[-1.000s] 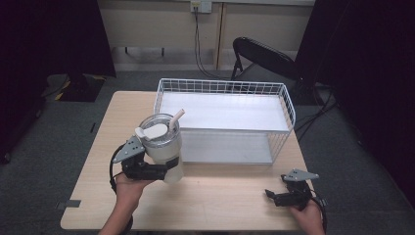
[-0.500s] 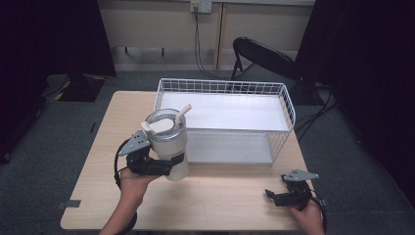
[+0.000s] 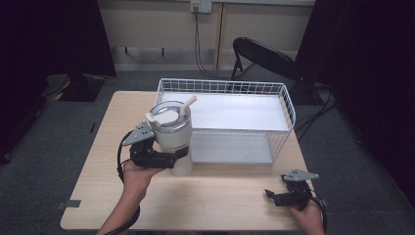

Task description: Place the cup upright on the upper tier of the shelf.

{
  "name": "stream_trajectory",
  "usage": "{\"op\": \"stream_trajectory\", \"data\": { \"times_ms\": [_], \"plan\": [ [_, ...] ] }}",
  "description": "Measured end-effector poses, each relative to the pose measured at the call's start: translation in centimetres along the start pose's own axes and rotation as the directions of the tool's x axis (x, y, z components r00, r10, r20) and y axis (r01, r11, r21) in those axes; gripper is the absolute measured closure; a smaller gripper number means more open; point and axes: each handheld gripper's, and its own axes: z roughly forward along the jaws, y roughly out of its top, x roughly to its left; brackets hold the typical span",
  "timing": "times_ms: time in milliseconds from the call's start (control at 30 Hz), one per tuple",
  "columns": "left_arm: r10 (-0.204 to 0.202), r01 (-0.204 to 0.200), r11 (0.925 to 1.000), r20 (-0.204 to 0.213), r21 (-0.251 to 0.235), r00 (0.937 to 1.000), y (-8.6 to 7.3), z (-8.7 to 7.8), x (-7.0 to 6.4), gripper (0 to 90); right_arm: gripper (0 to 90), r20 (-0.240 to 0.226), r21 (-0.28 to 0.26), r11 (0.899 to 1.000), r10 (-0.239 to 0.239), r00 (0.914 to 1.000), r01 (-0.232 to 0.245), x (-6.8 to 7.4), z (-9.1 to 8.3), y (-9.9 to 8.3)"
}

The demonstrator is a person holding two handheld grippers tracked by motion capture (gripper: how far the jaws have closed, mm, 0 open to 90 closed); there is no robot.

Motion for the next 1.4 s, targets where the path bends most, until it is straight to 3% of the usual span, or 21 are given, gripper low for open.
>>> {"op": "stream_trajectory", "data": {
  "times_ms": [67, 167, 200, 367, 433, 500, 567, 700, 733, 767, 833, 967, 1033, 1400],
  "plan": [
    [0.033, -0.033, 0.9995, -0.013, -0.003, 0.9994, 0.3, 0.1, 0.1, 9.5, 9.9, 0.001, 0.0, 1.0, 0.0, 1.0, 0.0, 0.0, 0.0, 0.0],
    [0.012, -0.012, 0.9999, -0.002, -0.002, 0.9999, 0.7, 0.3, -0.1, 9.6, 9.9, 0.0, 0.0, 1.0, 0.0, 1.0, 0.0, 0.0, 0.0, 0.0],
    [0.039, -0.039, 0.9992, -0.008, 0.002, 0.9992, 0.9, 0.3, 0.0, 9.5, 9.9, 0.0, 0.0, 1.0, 0.0, 1.0, 0.0, 0.0, 0.0, 0.0],
    [0.03, -0.03, 0.9996, 0.005, 0.002, 0.9995, 1.7, 0.6, -0.2, 9.6, 9.9, 0.0, 0.0, 1.0, 0.0, 1.0, 0.0, 0.0, 0.0, 0.0],
    [-0.004, 0.004, 1.0, 0.022, 0.004, 0.9998, 1.9, 0.8, -0.5, 9.5, 9.9, 0.0, 0.0, 1.0, 0.0, 1.0, 0.0, 0.0, 0.0, 0.0],
    [0.037, -0.037, 0.9993, 0.005, 0.005, 0.9993, 2.4, 0.8, -0.4, 9.6, 9.9, 0.0, 0.0, 1.0, 0.0, 1.0, 0.0, 0.0, 0.0, 0.0],
    [0.02, -0.02, 0.9998, 0.013, 0.003, 0.9997, 2.7, 1.0, -0.5, 9.5, 9.9, 0.0, 0.0, 1.0, 0.0, 1.0, 0.0, 0.0, 0.0, 0.0],
    [0.039, -0.039, 0.9992, 0.014, 0.006, 0.9992, 3.4, 1.1, -0.6, 9.6, 9.9, 0.0, 0.0, 1.0, 0.0, 1.0, 0.0, 0.0, 0.0, 0.0],
    [0.019, -0.019, 0.9998, 0.021, 0.0, 0.9996, 3.6, 1.2, -0.8, 9.6, 9.9, 0.0, 0.0, 1.0, 0.0, 1.0, 0.0, 0.0, 0.0, 0.0],
    [0.043, -0.043, 0.999, 0.016, 0.007, 0.9989, 3.8, 1.2, -0.7, 9.6, 9.9, 0.0, 0.0, 1.0, 0.0, 1.0, 0.0, 0.0, 0.0, 0.0],
    [0.014, -0.014, 0.9998, 0.039, 0.014, 0.9991, 4.0, 1.4, -1.0, 9.6, 9.9, 0.0, 0.0, 1.0, 0.0, 1.0, 0.0, 0.0, 0.0, 0.0],
    [0.04, -0.04, 0.9991, 0.039, 0.013, 0.9984, 4.5, 1.6, -1.0, 9.6, 9.9, 0.0, 0.0, 1.0, 0.0, 1.0, 0.0, 0.0, 0.0, 0.0],
    [0.021, -0.022, 0.9997, 0.053, 0.014, 0.9984, 4.7, 1.8, -1.2, 9.6, 9.9, 0.0, 0.0, 1.0, 0.0, 1.0, 0.0, 0.0, 0.0, 0.0],
    [0.033, -0.033, 0.9994, 0.051, 0.007, 0.9982, 6.1, 2.6, -1.5, 9.6, 9.9, -0.001, 0.001, 1.0, -0.001, 1.0, 0.001, 0.0, 0.0, 0.0]
  ]
}}
